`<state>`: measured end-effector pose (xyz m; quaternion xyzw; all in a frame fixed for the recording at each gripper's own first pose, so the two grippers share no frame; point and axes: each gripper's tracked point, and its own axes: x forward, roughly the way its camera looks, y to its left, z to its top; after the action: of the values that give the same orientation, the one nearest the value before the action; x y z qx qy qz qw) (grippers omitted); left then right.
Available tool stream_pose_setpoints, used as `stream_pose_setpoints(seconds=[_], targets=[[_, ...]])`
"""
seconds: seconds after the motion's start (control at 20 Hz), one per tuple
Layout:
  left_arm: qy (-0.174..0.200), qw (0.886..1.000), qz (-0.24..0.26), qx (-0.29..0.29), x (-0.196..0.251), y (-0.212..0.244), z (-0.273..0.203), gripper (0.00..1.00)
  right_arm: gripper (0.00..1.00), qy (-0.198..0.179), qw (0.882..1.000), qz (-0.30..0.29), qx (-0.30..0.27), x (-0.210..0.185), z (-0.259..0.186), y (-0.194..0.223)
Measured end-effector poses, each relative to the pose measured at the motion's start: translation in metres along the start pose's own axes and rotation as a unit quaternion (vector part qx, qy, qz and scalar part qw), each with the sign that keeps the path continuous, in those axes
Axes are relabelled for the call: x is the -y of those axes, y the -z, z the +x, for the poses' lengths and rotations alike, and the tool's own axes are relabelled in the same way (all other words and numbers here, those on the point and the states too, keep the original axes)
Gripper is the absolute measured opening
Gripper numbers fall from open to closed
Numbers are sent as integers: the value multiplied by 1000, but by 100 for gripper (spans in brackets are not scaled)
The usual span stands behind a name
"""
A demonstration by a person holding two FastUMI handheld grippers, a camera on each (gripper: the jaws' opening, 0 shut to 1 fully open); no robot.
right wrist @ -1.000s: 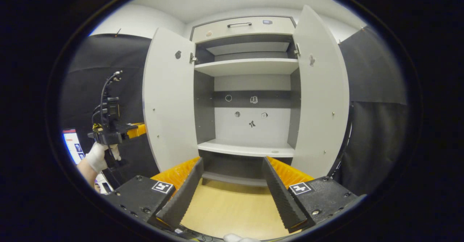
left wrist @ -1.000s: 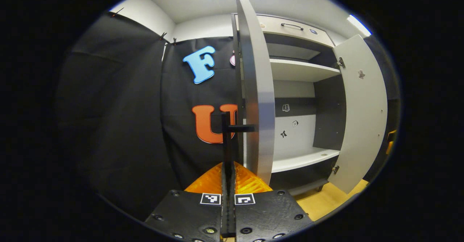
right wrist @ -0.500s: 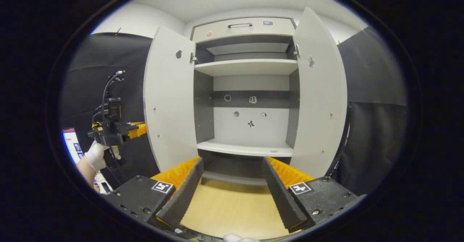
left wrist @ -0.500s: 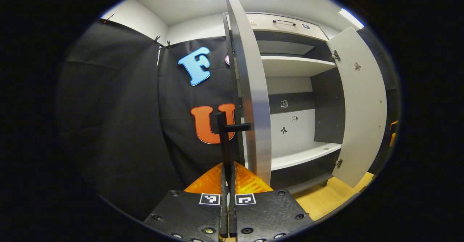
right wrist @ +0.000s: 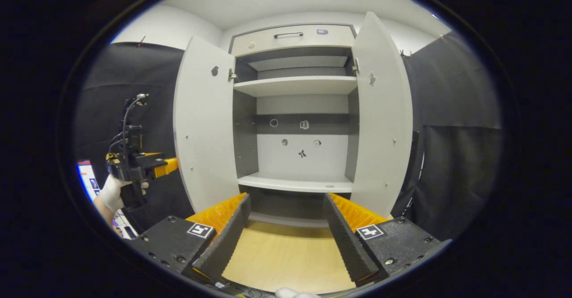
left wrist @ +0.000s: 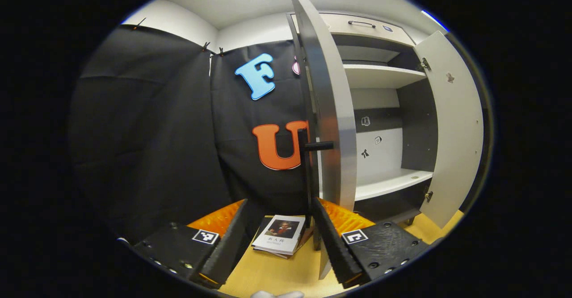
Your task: Open the right door of the double-door shoe cabinet with the right hand, and open the left door with the left hand.
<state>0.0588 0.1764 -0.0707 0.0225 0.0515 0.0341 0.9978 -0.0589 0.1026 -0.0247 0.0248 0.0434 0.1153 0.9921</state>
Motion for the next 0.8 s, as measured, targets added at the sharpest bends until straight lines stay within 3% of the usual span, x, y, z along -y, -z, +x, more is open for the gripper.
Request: stream_pose_setpoints(seconds=[0.15,0.2,0.25,0.3,0.5,0.8], targets=[[-17,1000,-2,-6,-3,12,-22,100,100,17,1000,5,-2,19,-3,2],[-18,1000,-9,-11,0,17,-29,96,100,21,1000,5,-2,24,-3,2],[-18,1000,-17,-16,5,23,-36,100,100,24,1000,4,-3,29,-4,3],[-19,999,-26,-21,10,30,-43,96,100,24,1000,4,-2,34,-4,3],[-26,998,-41,-30,36,35,-65,96,100,19,1000,-2,-1,51,-10,0],[-3,999,-50,-12,102,-8,-105,96,100,32,999,2,18,90,-29,-24]])
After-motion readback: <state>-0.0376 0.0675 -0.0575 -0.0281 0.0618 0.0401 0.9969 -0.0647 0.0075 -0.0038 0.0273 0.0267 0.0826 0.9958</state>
